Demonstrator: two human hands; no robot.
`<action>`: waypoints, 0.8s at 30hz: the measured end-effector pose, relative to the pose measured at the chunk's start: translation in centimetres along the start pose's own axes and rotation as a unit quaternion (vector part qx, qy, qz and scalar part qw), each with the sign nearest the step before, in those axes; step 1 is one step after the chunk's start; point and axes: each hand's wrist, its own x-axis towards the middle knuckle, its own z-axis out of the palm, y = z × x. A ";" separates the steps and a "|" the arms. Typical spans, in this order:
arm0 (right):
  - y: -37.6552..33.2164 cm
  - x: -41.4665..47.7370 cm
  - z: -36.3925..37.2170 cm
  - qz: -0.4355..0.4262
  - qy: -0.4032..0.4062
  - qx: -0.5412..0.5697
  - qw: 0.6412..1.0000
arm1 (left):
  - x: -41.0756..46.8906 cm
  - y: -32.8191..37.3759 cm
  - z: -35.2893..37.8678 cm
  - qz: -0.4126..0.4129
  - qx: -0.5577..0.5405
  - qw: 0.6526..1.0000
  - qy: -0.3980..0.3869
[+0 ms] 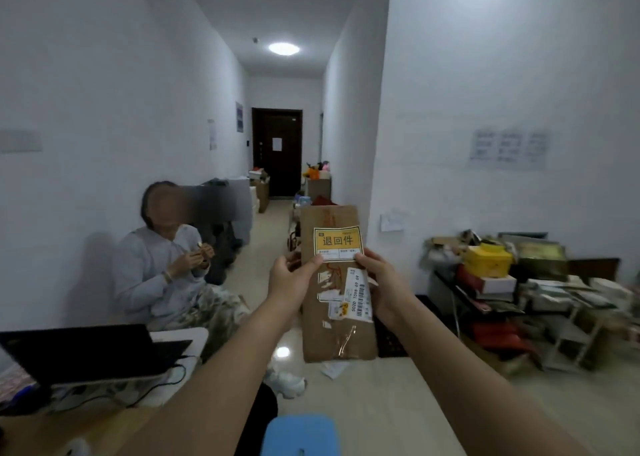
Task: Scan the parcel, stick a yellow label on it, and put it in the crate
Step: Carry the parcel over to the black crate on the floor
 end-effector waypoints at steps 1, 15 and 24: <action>-0.6 -0.5 -1.7 -0.009 0.017 -0.009 1.000 | -0.2 -0.1 1.8 -0.001 -0.001 1.000 -0.020; -9.8 -6.7 -22.6 -0.061 0.155 -0.029 0.986 | -4.5 -2.2 25.0 -0.007 0.004 0.990 -0.139; -11.1 -7.3 -31.7 -0.041 0.114 -0.073 0.990 | -5.8 -4.1 33.3 -0.011 -0.004 0.989 -0.149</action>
